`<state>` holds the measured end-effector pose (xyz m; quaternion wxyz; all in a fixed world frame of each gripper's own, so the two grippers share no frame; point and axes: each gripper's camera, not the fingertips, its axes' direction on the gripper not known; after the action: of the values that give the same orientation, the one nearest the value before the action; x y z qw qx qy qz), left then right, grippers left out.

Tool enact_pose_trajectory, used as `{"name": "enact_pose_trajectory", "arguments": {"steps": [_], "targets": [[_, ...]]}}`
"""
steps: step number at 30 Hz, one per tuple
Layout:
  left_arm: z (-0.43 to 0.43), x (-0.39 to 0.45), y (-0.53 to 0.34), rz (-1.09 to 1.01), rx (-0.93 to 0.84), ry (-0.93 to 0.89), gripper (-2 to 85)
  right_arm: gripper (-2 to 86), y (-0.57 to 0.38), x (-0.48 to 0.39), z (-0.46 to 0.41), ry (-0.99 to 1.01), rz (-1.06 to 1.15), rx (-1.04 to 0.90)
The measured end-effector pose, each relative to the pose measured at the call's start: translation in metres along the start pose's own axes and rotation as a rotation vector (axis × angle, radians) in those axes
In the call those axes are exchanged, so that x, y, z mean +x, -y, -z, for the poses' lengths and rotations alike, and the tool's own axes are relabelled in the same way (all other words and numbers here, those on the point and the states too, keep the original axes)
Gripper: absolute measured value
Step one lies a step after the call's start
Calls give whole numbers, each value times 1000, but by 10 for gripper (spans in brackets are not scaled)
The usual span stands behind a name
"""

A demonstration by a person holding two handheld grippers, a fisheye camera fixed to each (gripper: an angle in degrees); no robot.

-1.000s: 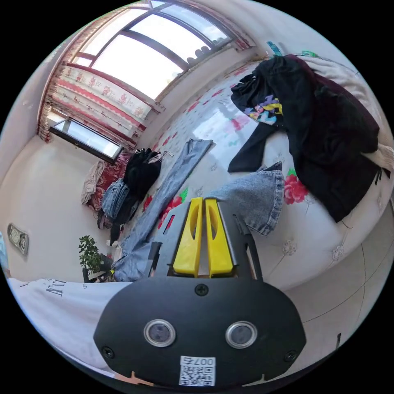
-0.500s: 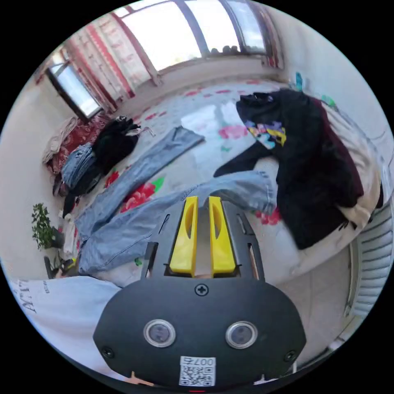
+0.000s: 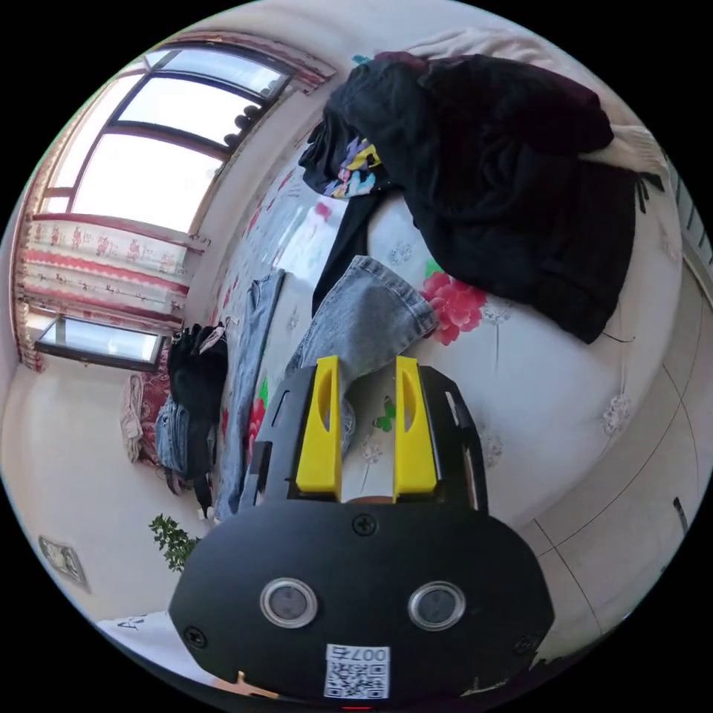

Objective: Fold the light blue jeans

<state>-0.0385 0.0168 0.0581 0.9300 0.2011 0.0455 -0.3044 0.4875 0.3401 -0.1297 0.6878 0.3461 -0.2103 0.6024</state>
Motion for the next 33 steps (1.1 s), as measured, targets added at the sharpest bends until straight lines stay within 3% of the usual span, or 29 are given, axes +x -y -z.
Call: {"name": "enact_pose_trajectory", "arguments": {"steps": [3, 5, 7, 9, 12, 14, 15, 17, 19, 21, 24, 29, 33], "targets": [[8, 25, 25, -101, -65, 93, 13, 17, 14, -12, 1, 195, 26, 14], [39, 33, 33, -132, -5, 80, 6, 4, 21, -54, 29, 434, 236, 67], [75, 38, 36, -160, 47, 46, 3, 1, 17, -92, 59, 487, 436, 74], [108, 43, 34, -233, 27, 89, 3, 0, 4, -116, 88, 444, 582, 96], [95, 34, 28, -308, -169, 94, 10, 1, -15, -109, 100, 154, 629, 53], [66, 17, 24, -277, -257, 40, 25, 5, -26, -58, 76, -156, 473, 17], [49, 5, 20, -228, -272, 51, 38, 7, -29, -42, 71, -203, 413, 10], [37, -6, 14, -171, -245, 85, 55, 16, -42, 4, 59, -178, 240, -27], [43, -17, 13, -98, -165, 96, 62, 20, -58, 4, 55, -144, 237, 28], [60, -32, 20, -29, -54, 101, 68, 22, -73, -17, 41, -157, 336, 65], [77, -36, 50, -31, 57, 121, 75, 21, -88, -72, -23, -213, 584, -71], [62, -20, 122, -113, 98, 106, 84, 24, -136, -145, -177, -355, 922, -379], [37, -27, 182, -86, 100, 122, 85, 42, -163, -153, -256, -392, 986, -574]]}}
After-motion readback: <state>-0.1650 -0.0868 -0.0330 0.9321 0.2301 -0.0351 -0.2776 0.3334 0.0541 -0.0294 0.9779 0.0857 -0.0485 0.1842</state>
